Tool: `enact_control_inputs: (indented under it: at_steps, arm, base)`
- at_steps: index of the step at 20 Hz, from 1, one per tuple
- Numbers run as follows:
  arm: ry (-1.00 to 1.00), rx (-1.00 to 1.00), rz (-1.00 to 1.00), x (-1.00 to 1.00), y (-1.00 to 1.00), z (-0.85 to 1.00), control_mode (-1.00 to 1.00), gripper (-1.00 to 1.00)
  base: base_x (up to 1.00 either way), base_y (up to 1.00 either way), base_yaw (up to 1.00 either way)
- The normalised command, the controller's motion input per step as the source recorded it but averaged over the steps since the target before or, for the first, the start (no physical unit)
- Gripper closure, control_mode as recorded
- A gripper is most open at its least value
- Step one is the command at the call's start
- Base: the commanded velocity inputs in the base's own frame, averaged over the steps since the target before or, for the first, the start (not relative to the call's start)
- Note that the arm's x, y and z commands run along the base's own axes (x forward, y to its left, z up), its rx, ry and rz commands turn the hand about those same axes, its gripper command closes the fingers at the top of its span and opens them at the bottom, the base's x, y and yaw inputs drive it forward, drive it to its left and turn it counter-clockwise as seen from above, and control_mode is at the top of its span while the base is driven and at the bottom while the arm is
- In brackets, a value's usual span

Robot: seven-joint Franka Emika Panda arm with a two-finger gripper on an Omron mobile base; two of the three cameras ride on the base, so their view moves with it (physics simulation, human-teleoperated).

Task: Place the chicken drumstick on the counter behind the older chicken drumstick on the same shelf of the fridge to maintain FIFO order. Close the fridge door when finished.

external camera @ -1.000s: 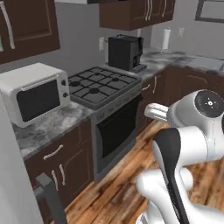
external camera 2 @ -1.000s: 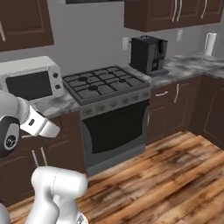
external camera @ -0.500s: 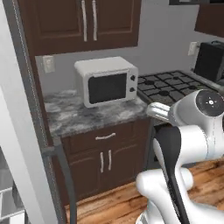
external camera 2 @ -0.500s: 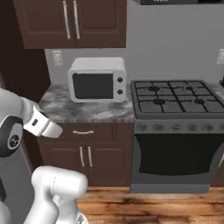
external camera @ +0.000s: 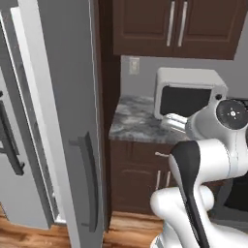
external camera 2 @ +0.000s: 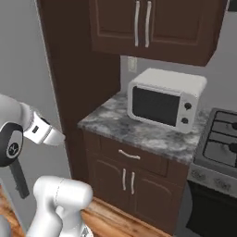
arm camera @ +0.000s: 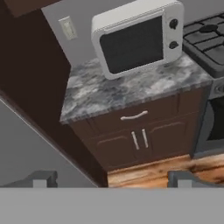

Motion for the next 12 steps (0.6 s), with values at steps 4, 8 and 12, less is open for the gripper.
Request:
enact_control_inputs:
  at_steps: [4,8,12]
  arm:
    - [0.00,0.00,0.00,0.00,0.00,0.00,1.00,-1.00]
    - [0.00,0.00,0.00,0.00,0.00,0.00,1.00,-1.00]
    - [0.00,0.00,0.00,0.00,0.00,0.00,1.00,-1.00]
  base:
    - [0.33,-0.43,0.70]
    - [0.67,-0.03,0.63]
    - [0.72,-0.08,0.57]
